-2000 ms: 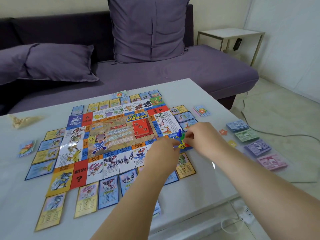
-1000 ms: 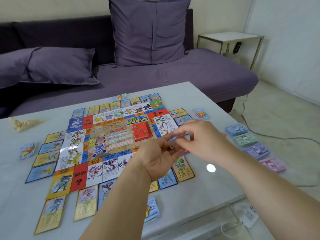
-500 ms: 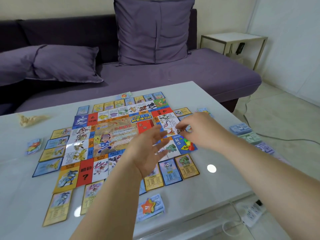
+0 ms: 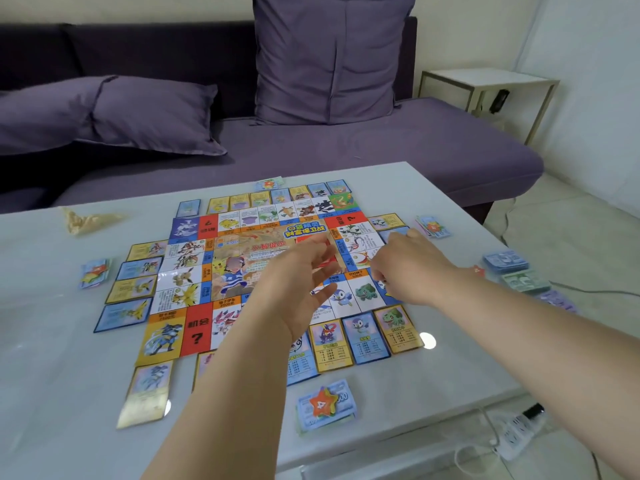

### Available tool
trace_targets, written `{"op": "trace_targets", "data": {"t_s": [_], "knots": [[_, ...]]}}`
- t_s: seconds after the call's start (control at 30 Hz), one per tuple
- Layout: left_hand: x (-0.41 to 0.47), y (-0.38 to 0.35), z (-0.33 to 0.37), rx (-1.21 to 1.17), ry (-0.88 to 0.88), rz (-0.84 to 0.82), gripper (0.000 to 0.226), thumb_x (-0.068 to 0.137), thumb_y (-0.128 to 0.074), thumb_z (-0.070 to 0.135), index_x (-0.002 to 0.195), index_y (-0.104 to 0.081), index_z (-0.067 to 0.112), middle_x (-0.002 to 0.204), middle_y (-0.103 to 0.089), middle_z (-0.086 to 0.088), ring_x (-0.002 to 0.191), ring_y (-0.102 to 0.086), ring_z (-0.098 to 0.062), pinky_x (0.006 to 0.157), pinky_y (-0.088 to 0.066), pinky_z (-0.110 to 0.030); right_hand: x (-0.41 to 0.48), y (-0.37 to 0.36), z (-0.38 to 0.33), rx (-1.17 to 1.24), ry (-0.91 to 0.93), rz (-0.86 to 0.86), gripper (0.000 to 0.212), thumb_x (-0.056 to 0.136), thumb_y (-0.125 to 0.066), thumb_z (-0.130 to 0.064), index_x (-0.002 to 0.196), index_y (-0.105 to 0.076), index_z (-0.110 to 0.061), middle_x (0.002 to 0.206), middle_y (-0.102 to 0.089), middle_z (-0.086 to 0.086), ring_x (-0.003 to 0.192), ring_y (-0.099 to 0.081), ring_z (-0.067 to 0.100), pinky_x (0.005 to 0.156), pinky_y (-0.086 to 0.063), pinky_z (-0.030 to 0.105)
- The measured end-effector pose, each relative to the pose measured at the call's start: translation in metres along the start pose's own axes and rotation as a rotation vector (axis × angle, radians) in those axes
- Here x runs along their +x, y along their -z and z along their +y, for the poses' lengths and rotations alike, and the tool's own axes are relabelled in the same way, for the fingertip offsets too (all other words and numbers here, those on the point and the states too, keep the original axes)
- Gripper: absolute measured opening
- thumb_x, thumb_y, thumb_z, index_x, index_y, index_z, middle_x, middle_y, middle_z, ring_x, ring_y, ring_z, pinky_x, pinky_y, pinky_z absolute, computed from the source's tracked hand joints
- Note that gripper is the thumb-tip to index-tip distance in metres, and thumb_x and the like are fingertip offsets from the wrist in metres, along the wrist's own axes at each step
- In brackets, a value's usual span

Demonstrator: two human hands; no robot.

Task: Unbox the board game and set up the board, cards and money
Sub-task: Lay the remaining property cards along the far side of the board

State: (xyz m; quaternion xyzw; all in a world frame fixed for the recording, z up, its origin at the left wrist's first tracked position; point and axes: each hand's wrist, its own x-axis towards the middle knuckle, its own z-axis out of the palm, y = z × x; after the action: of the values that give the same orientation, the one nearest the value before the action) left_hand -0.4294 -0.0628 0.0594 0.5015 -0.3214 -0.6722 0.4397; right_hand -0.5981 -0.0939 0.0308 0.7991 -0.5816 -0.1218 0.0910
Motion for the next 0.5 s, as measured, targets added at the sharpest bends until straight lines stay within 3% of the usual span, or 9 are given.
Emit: {"op": "trace_targets", "data": {"t_s": [0.1, 0.27, 0.33, 0.4, 0.5], "knots": [[-0.003, 0.002, 0.004, 0.008, -0.015, 0.012, 0.02, 0.098, -0.046, 0.015, 0.096, -0.064, 0.021, 0.089, -0.065, 0.002, 0.086, -0.059, -0.015, 0.078, -0.046, -0.033, -0.005, 0.014, -0.001, 0.053, 0.002, 0.045, 0.033, 0.087, -0.055, -0.011, 0.114, -0.065, -0.027, 0.107, -0.062, -0.002, 0.108, -0.046, 0.019, 0.09, -0.028, 0.031], [-0.025, 0.015, 0.007, 0.167, -0.159, 0.074, 0.019, 0.098, -0.046, 0.013, 0.102, -0.062, 0.023, 0.091, -0.066, 0.003, 0.088, -0.062, -0.015, 0.087, -0.048, -0.035, -0.017, 0.064, -0.018, 0.253, 0.07, 0.159, 0.021, 0.088, -0.057, -0.025, 0.106, -0.068, -0.028, 0.107, -0.066, -0.007, 0.105, -0.054, 0.018, 0.091, -0.036, 0.032], [-0.043, 0.029, 0.006, 0.242, -0.214, 0.083, 0.02, 0.097, -0.045, 0.012, 0.095, -0.06, 0.026, 0.086, -0.065, 0.003, 0.077, -0.059, -0.013, 0.082, -0.049, -0.033, -0.023, 0.088, -0.038, 0.369, 0.11, 0.204, 0.019, 0.089, -0.056, -0.024, 0.1, -0.07, -0.026, 0.097, -0.068, -0.01, 0.095, -0.059, 0.012, 0.084, -0.041, 0.025], [-0.063, 0.05, 0.006, 0.323, -0.272, 0.107, 0.022, 0.096, -0.044, 0.011, 0.102, -0.061, 0.024, 0.082, -0.064, 0.004, 0.067, -0.055, -0.011, 0.074, -0.048, -0.03, -0.027, 0.112, -0.066, 0.482, 0.144, 0.251, 0.017, 0.089, -0.057, -0.021, 0.096, -0.071, -0.023, 0.083, -0.065, -0.013, 0.076, -0.057, 0.003, 0.066, -0.04, 0.015], [-0.095, 0.089, 0.01, 0.405, -0.342, 0.216, 0.026, 0.095, -0.044, 0.01, 0.111, -0.061, 0.022, 0.077, -0.062, 0.005, 0.059, -0.049, -0.011, 0.061, -0.043, -0.028, -0.034, 0.14, -0.116, 0.57, 0.212, 0.303, 0.014, 0.089, -0.059, -0.02, 0.094, -0.072, -0.021, 0.07, -0.056, -0.016, 0.065, -0.052, 0.0, 0.063, -0.039, 0.019]]}}
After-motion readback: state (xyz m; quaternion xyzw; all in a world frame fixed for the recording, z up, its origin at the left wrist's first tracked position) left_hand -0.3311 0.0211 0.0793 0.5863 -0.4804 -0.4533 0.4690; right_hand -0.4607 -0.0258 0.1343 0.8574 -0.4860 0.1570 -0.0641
